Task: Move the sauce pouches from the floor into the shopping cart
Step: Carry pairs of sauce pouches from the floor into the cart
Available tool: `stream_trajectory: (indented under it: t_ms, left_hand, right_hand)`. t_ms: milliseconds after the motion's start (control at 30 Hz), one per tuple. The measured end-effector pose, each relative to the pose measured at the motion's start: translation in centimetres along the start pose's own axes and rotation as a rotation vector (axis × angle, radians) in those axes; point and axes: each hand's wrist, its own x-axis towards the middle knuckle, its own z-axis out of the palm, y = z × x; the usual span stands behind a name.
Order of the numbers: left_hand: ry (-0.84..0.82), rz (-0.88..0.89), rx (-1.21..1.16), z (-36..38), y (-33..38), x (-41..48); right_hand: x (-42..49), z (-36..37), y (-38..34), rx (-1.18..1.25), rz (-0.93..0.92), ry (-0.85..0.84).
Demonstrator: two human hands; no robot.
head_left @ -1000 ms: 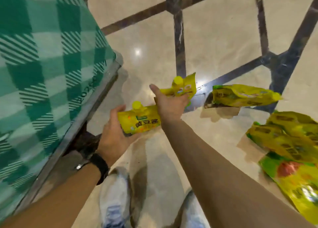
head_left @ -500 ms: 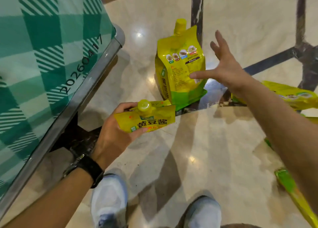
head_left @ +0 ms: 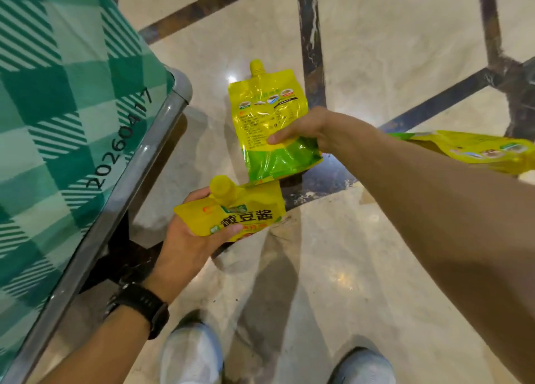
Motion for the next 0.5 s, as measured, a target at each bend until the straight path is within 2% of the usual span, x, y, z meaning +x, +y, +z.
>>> stream_trajectory:
  t_ms: [67,233,300,400,433,500]
  left_hand:
    - [-0.049,-0.015,-0.006,0.2,-0.3,0.0]
    - [-0.123,-0.026,-0.014,-0.2,-0.9,-0.4]
    - [-0.137,-0.017,0.112,-0.8,0.3,0.1]
    - [-0.310,-0.031,0.252,-1.7,1.2,1.1]
    - [-0.335,-0.070,0.248,-1.9,0.9,1.3]
    - [-0.283,-0.130,0.192,-2.0,-0.1,1.2]
  right_hand:
    - [-0.5,0.3,0.6,0.097,0.045,-0.054]
    - [-2.4,-1.0,3.9,0.292,-0.065,-0.049]
    - [-3.3,-2.5,6.0,0.342,-0.073,-0.081]
    - [-4.7,-4.9,7.9,0.496,-0.012,-0.190]
    - [-4.7,-5.3,8.1,0.504,0.007,-0.209]
    - [-4.1,-5.5,8.0,0.396,0.016,-0.219]
